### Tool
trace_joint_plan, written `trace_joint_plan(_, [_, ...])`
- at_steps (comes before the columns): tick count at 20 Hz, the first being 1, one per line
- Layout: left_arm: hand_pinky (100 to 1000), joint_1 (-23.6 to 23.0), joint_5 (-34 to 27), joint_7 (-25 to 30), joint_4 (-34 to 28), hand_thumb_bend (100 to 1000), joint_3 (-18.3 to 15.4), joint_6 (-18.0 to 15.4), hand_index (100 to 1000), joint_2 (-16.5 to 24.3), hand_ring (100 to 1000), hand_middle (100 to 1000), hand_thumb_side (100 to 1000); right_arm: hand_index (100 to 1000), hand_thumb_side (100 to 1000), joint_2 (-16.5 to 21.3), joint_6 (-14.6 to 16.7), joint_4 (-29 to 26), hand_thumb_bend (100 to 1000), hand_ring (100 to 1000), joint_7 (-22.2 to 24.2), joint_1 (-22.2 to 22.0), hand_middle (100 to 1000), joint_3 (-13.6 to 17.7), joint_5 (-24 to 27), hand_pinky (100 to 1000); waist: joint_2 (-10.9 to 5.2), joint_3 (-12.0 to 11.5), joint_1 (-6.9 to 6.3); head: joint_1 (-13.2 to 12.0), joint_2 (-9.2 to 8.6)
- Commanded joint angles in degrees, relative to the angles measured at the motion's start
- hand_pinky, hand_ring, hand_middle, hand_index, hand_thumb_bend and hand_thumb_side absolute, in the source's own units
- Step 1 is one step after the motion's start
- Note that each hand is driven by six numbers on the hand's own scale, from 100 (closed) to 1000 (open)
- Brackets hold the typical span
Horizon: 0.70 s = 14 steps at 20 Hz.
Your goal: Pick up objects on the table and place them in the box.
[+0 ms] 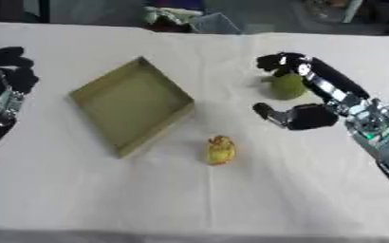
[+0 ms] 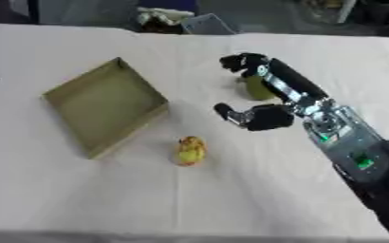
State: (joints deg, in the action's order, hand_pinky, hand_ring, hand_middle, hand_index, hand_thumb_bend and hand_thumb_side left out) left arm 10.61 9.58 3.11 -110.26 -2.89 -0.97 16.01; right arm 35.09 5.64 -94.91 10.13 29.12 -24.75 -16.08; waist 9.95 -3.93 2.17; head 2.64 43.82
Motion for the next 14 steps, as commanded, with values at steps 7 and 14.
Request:
trace_joint_plan(7, [660, 0.4, 0.0, 0.4, -0.9, 451, 0.1, -0.1, 810, 1.1, 608, 647, 694, 920, 414, -0.3, 1.0, 3.7, 327, 854, 9.7, 3.5, 829, -2.1, -0.6, 798, -0.80, -0.2, -0.15, 0.1, 0.30])
trace_joint_plan(14, [660, 0.5, 0.0, 0.5, -0.9, 450, 0.2, -0.1, 810, 1.1, 608, 646, 694, 907, 409, -2.7, 1.7, 7.8, 319, 857, 14.1, 4.5, 832, -2.3, -1.6, 800, -0.68, -0.3, -0.12, 0.0, 0.30])
